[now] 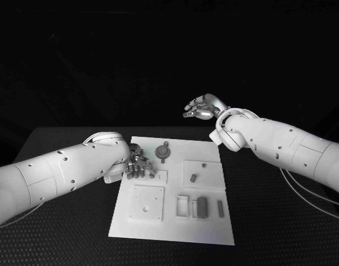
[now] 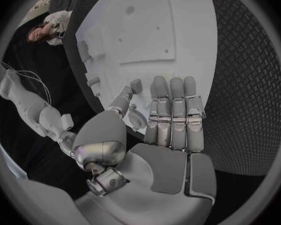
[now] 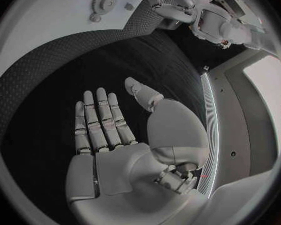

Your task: Assemble the parts on the task board

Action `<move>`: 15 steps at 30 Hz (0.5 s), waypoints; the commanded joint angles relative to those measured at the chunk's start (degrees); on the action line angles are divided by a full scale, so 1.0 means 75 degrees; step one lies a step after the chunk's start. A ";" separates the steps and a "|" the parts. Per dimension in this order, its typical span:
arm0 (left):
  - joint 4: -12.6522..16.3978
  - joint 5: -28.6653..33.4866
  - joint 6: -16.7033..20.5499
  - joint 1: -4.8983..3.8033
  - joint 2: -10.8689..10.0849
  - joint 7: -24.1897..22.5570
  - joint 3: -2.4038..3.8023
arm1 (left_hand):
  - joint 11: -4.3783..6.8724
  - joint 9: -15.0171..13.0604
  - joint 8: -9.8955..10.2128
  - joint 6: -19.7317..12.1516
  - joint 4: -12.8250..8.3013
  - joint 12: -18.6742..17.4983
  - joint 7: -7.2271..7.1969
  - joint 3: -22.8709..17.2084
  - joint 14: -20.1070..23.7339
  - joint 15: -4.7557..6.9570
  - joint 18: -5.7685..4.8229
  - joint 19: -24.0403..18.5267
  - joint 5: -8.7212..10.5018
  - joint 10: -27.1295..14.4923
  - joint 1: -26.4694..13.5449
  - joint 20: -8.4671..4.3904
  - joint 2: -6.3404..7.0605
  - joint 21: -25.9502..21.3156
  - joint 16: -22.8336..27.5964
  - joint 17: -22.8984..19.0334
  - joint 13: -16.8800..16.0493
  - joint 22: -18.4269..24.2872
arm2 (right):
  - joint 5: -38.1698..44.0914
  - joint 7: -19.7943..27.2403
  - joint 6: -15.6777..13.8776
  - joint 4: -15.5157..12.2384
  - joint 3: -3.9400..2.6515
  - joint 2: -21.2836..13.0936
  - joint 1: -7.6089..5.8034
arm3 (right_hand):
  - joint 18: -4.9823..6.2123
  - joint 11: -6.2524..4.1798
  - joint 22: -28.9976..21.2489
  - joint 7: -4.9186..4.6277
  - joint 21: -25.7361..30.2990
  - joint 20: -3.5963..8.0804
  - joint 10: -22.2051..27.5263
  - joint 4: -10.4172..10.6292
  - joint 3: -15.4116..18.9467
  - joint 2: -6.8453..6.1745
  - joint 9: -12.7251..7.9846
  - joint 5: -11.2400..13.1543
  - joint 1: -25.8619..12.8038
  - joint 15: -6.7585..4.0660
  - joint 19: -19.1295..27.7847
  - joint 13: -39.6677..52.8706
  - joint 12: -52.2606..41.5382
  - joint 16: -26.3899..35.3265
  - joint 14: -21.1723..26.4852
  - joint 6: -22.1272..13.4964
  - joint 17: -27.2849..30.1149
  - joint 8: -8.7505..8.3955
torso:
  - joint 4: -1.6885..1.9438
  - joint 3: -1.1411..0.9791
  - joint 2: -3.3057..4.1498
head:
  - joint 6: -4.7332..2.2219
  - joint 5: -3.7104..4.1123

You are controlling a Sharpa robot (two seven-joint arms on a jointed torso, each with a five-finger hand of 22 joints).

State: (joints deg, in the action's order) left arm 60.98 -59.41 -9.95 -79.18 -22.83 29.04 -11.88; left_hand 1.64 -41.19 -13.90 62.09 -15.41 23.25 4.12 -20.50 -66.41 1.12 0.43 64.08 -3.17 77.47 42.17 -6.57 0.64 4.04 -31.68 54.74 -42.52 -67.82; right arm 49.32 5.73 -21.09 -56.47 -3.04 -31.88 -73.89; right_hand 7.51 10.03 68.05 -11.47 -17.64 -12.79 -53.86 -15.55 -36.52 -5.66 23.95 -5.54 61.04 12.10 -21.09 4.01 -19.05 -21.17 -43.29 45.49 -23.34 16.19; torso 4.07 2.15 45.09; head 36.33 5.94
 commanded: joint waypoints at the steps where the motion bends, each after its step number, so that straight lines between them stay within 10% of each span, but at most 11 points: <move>1: 0.0074 0.0062 0.0123 0.0005 -0.0080 0.0278 0.0061 | -0.0001 0.0020 0.0033 -0.0036 0.0021 0.0033 0.0044 0.0071 0.0047 0.0002 0.0043 -0.0020 0.0049 -0.0043 -0.0185 -0.0020 0.0102 -0.0029 -0.0045 -0.0020 0.0015 0.0016 | 0.0004 0.0051 0.0049 0.0002 -0.0003 -0.0017 0.0004 | -0.0148 0.0036 0.0013 -0.0096 0.0047 -0.0012 0.0010 0.0022 0.0043 -0.0019 -0.0008 0.0013 -0.0014 0.0002 0.0039 -0.0012 0.0036 0.0028 0.0060 -0.0060 -0.0008 0.0029 | 0.0005 0.0001 -0.0005 | -0.0020 -0.0007; 15: 0.0200 0.0492 0.0098 -0.0168 -0.0330 0.0246 0.0516 | 0.0001 0.0043 0.0055 -0.0061 -0.0035 0.0029 0.0044 0.0163 0.0082 0.0009 0.0067 -0.0044 0.0048 -0.0076 -0.0380 -0.0024 0.0194 -0.0028 -0.0063 -0.0073 0.0052 0.0064 | -0.0014 0.0056 0.0052 0.0019 -0.0002 -0.0042 0.0011 | -0.0150 0.0039 0.0029 -0.0096 0.0056 -0.0010 0.0017 0.0027 0.0043 -0.0031 -0.0017 0.0012 -0.0017 0.0007 0.0039 -0.0013 0.0044 0.0039 0.0073 -0.0070 -0.0011 0.0030 | 0.0003 0.0002 -0.0004 | -0.0117 -0.0029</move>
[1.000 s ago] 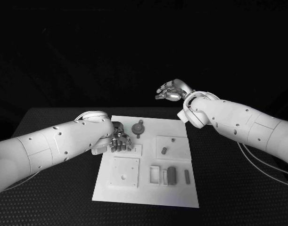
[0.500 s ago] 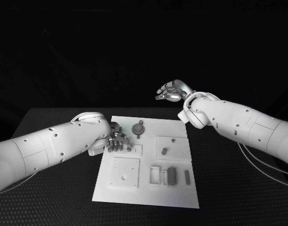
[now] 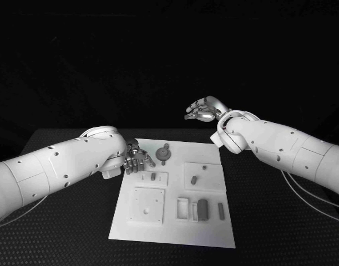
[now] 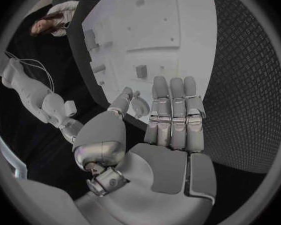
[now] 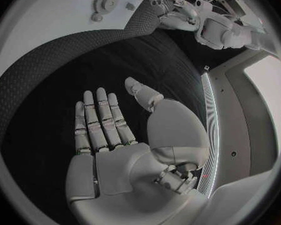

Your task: Assemble the parts on the task board

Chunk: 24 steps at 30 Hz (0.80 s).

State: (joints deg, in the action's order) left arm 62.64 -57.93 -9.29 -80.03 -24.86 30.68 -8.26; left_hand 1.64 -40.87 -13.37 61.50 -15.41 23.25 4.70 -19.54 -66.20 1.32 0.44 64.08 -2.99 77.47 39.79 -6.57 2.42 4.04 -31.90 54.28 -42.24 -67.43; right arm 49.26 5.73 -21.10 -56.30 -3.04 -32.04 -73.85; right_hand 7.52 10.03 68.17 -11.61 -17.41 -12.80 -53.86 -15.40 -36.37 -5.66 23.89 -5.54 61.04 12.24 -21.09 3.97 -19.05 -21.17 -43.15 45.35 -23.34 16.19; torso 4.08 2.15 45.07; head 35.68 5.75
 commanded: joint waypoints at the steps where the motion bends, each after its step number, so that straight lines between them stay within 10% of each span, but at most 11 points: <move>1: -0.0028 0.0332 0.0010 -0.0067 -0.0078 0.0030 0.0043 | -0.0001 0.0003 -0.0012 0.0012 -0.0045 0.0027 -0.0030 0.0036 0.0060 -0.0020 0.0066 -0.0048 0.0025 -0.0082 -0.0060 -0.0023 -0.0047 -0.0028 -0.0032 -0.0015 0.0017 0.0015 | -0.0006 0.0056 0.0054 -0.0004 -0.0002 -0.0024 0.0005 | -0.0150 0.0039 0.0015 -0.0078 0.0025 -0.0009 0.0017 0.0008 0.0024 -0.0032 -0.0009 0.0012 -0.0017 -0.0012 0.0039 -0.0007 0.0044 0.0039 0.0054 -0.0051 -0.0012 0.0031 | 0.0002 0.0000 0.0000 | -0.0032 -0.0004; 10: -0.0397 0.0407 0.0583 -0.0224 -0.0194 -0.0159 0.0106 | -0.0120 0.0078 0.0163 -0.0345 -0.0120 -0.0021 0.0107 -0.0046 0.0240 -0.0085 0.0030 -0.0200 0.0000 -0.0290 0.0179 0.0035 -0.0140 -0.0044 0.0007 -0.0125 0.0073 0.0083 | -0.0018 0.0065 0.0051 0.0006 -0.0002 -0.0057 0.0006 | -0.0152 0.0040 0.0025 -0.0079 0.0029 -0.0010 0.0016 0.0020 0.0027 -0.0035 -0.0014 0.0012 -0.0029 -0.0011 0.0036 -0.0006 0.0046 0.0038 0.0051 -0.0052 -0.0017 0.0034 | 0.0000 -0.0001 0.0003 | -0.0107 -0.0033; 24: -0.1544 -0.0166 0.1166 -0.0170 0.0546 -0.0443 0.0092 | -0.0206 0.0138 0.0263 -0.0615 -0.0090 0.0059 0.0204 -0.0109 0.0365 -0.0130 0.0020 -0.0308 -0.0061 -0.0442 0.0240 0.0079 -0.0166 -0.0021 -0.0057 -0.0232 0.0089 0.0154 | -0.0043 0.0098 0.0030 0.0100 -0.0002 0.0014 0.0009 | -0.0149 0.0040 0.0041 -0.0074 0.0034 -0.0006 0.0016 0.0033 0.0026 -0.0042 -0.0018 0.0012 -0.0037 -0.0015 0.0023 -0.0006 0.0049 0.0034 0.0039 -0.0044 -0.0026 0.0045 | -0.0019 -0.0005 0.0017 | -0.0162 -0.0113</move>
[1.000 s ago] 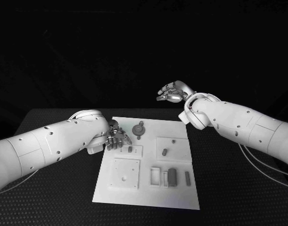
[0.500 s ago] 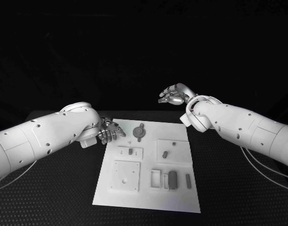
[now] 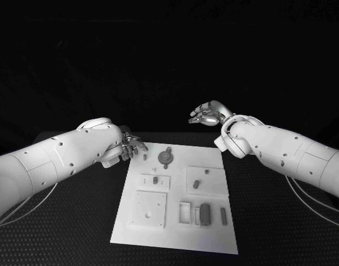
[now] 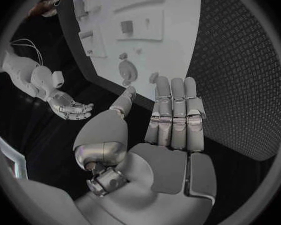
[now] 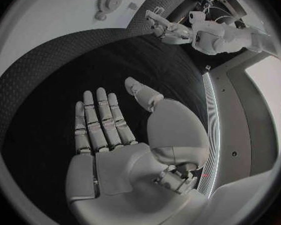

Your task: Assemble the parts on the task board

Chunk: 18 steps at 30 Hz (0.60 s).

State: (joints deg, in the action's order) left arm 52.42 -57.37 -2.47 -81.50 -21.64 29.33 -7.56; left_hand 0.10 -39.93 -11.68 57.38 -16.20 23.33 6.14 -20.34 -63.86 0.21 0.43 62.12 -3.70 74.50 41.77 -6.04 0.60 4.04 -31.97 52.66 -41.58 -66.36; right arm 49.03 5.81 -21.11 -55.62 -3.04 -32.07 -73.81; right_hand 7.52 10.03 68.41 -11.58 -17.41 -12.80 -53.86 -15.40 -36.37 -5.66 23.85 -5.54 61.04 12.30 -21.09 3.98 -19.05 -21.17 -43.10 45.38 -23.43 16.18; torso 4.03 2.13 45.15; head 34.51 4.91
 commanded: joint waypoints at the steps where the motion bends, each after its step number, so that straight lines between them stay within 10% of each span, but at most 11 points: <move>1: -0.0261 -0.0241 0.0257 0.0045 0.0167 -0.0286 -0.0007 | -0.0013 0.0026 0.0064 -0.0119 0.0023 0.0057 0.0026 -0.0002 0.0060 0.0017 0.0022 -0.0049 0.0037 -0.0058 -0.0037 0.0009 0.0094 -0.0021 -0.0056 -0.0024 0.0002 0.0015 | -0.0016 0.0090 0.0030 0.0013 -0.0003 0.0024 0.0004 | -0.0149 0.0040 0.0009 -0.0078 0.0034 -0.0006 0.0016 0.0034 0.0027 -0.0042 -0.0012 0.0012 -0.0038 -0.0022 0.0023 -0.0008 0.0049 0.0034 0.0032 -0.0048 -0.0013 0.0046 | -0.0009 -0.0003 0.0003 | -0.0007 0.0003; 18: -0.0994 -0.0241 0.0044 0.0394 0.0643 -0.0389 -0.0034 | -0.0089 0.0127 0.0189 -0.0370 0.0045 0.0104 0.0111 -0.0056 0.0133 -0.0001 0.0024 -0.0094 0.0054 -0.0149 -0.0063 0.0027 0.0094 -0.0024 -0.0098 -0.0084 0.0014 0.0049 | -0.0017 0.0091 0.0020 -0.0053 -0.0003 0.0036 0.0004 | -0.0147 0.0040 0.0022 -0.0082 0.0040 -0.0003 0.0016 0.0041 0.0026 -0.0042 -0.0019 0.0012 -0.0044 -0.0023 0.0015 -0.0007 0.0052 0.0036 0.0032 -0.0052 -0.0019 0.0048 | -0.0006 -0.0002 0.0007 | 0.0006 0.0078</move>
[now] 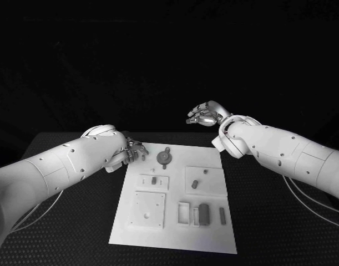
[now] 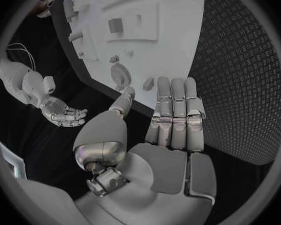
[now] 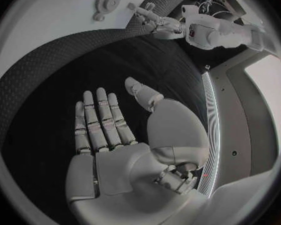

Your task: Assemble the parts on the task board

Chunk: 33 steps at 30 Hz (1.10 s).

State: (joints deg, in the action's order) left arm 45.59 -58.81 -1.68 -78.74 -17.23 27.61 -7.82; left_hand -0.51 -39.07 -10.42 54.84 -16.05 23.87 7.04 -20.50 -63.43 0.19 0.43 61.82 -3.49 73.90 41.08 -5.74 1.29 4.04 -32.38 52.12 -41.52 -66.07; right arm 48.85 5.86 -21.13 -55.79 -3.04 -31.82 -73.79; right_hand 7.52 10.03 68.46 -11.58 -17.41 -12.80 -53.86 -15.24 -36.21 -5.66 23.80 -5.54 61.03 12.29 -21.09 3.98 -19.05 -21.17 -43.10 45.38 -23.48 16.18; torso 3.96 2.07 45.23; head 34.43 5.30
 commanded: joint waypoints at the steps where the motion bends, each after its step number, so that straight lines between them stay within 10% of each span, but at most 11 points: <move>1: -0.0124 -0.0048 -0.0057 0.0040 0.0072 -0.0171 0.0002 | -0.0008 0.0013 0.0019 -0.0030 0.0023 0.0033 -0.0009 -0.0039 0.0078 0.0000 0.0023 -0.0056 0.0025 -0.0070 0.0032 -0.0013 -0.0004 -0.0025 -0.0044 -0.0014 0.0008 0.0011 | 0.0006 0.0084 0.0024 -0.0038 -0.0003 0.0002 0.0002 | -0.0147 0.0040 0.0014 -0.0083 0.0041 -0.0003 0.0016 0.0020 0.0005 -0.0043 -0.0013 0.0012 -0.0044 -0.0023 0.0015 -0.0008 0.0052 0.0036 0.0033 -0.0053 -0.0013 0.0048 | 0.0000 0.0004 0.0002 | 0.0014 0.0027; 33: -0.0860 0.0932 -0.0284 0.0235 0.0335 -0.0583 0.0009 | -0.0052 0.0093 -0.0017 -0.0044 -0.0067 0.0048 0.0029 -0.0077 0.0265 -0.0070 -0.0002 -0.0232 0.0012 -0.0262 0.0359 0.0056 -0.0477 -0.0022 -0.0095 -0.0132 0.0100 0.0042 | 0.0007 0.0075 0.0030 -0.0069 -0.0003 0.0041 0.0000 | -0.0147 0.0040 0.0033 -0.0084 0.0057 0.0002 0.0015 0.0017 -0.0001 -0.0044 -0.0024 0.0011 -0.0035 -0.0023 0.0012 -0.0007 0.0056 0.0042 0.0038 -0.0057 -0.0021 0.0055 | 0.0009 0.0007 -0.0015 | 0.0038 0.0085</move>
State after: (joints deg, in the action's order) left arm 39.17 -54.22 -2.59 -77.37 -14.97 24.26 -7.66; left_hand -1.03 -38.31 -10.82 54.65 -16.37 23.86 7.23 -21.14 -61.70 -0.32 0.43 60.59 -3.49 72.36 43.68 -5.33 -1.86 4.04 -32.83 51.19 -40.83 -65.84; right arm 48.80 5.86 -21.14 -56.23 -3.04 -31.57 -73.80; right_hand 7.51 10.03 68.64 -11.57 -17.19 -12.80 -53.86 -15.25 -36.22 -5.66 23.70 -5.54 61.04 12.29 -21.09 3.99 -18.83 -21.17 -43.10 45.39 -23.57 16.47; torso 4.06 2.17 45.08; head 34.66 5.91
